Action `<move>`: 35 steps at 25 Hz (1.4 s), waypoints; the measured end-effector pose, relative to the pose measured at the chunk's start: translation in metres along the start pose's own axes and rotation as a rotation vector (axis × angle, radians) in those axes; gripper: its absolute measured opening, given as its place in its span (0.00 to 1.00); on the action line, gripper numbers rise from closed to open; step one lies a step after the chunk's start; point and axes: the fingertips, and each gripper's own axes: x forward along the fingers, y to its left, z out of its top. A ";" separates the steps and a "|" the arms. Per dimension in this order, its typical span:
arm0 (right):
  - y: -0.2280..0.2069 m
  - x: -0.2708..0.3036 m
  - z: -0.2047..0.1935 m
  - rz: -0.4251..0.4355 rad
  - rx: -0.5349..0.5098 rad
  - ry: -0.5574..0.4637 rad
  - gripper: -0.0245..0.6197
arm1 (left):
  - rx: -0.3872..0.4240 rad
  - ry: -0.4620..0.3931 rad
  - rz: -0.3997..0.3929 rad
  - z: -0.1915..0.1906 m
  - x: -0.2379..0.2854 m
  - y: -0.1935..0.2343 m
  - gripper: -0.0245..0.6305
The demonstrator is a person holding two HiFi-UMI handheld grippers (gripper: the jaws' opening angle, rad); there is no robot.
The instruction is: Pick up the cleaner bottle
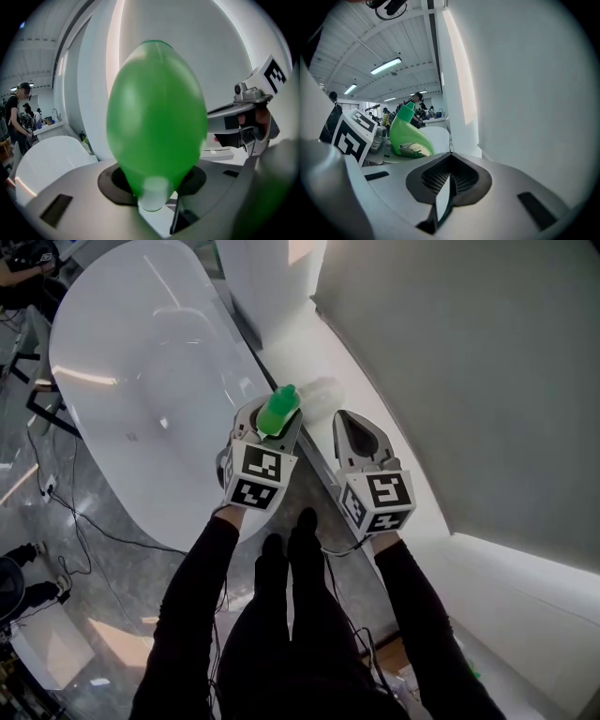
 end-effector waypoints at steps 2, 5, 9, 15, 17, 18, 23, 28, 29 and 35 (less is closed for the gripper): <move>0.012 -0.001 0.002 0.014 -0.007 -0.001 0.04 | -0.003 -0.002 0.017 0.000 -0.014 0.006 0.33; 0.030 -0.003 0.005 0.033 -0.016 -0.005 0.04 | -0.003 -0.009 0.039 0.000 -0.034 0.014 0.33; 0.052 -0.003 0.011 0.060 -0.032 -0.010 0.04 | -0.015 -0.013 0.071 -0.002 -0.058 0.026 0.33; 0.082 -0.008 0.020 0.089 -0.054 -0.021 0.04 | -0.030 -0.015 0.108 -0.007 -0.095 0.038 0.33; 0.090 -0.011 0.020 0.094 -0.060 -0.023 0.04 | -0.037 -0.018 0.117 -0.009 -0.105 0.040 0.33; 0.094 -0.012 0.021 0.097 -0.062 -0.024 0.04 | -0.038 -0.017 0.123 -0.010 -0.110 0.042 0.33; 0.112 -0.020 0.022 0.110 -0.073 -0.028 0.04 | -0.039 -0.022 0.144 -0.012 -0.132 0.046 0.33; 0.126 -0.027 0.022 0.109 -0.086 -0.029 0.04 | -0.040 -0.030 0.154 -0.015 -0.152 0.048 0.33; 0.129 -0.028 0.022 0.110 -0.088 -0.029 0.04 | -0.042 -0.029 0.155 -0.017 -0.155 0.048 0.33; 0.141 -0.032 0.022 0.110 -0.097 -0.032 0.04 | -0.044 -0.028 0.161 -0.022 -0.170 0.052 0.32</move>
